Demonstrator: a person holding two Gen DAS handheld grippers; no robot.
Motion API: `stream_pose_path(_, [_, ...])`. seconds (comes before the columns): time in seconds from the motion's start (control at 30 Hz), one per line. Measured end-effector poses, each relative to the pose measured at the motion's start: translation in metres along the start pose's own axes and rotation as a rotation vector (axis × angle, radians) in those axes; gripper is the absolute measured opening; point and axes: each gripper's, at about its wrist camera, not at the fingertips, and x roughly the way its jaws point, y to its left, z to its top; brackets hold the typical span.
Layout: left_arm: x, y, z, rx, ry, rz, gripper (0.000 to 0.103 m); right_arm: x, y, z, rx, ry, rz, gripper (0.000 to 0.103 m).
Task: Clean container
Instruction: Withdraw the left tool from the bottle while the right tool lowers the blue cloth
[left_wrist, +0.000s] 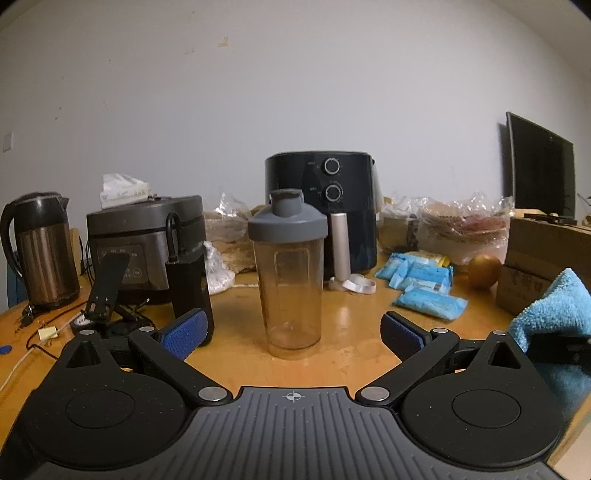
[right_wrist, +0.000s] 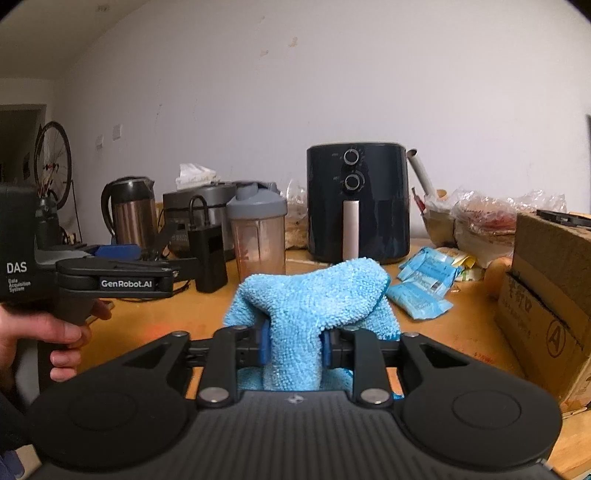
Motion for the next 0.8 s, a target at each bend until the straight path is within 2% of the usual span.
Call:
stream_pose_path(0.5, [0.022, 0.002, -0.007, -0.029, 0.14, 0.008, 0.103, 0.036, 0.001, 0.002, -0.01, 0.148, -0.034, 0.039])
stream_pose_path(0.8, [0.041, 0.007, -0.014, -0.085, 0.287, 0.024, 0.103, 0.07, -0.005, 0.0, -0.02, 0.246, -0.039, 0.04])
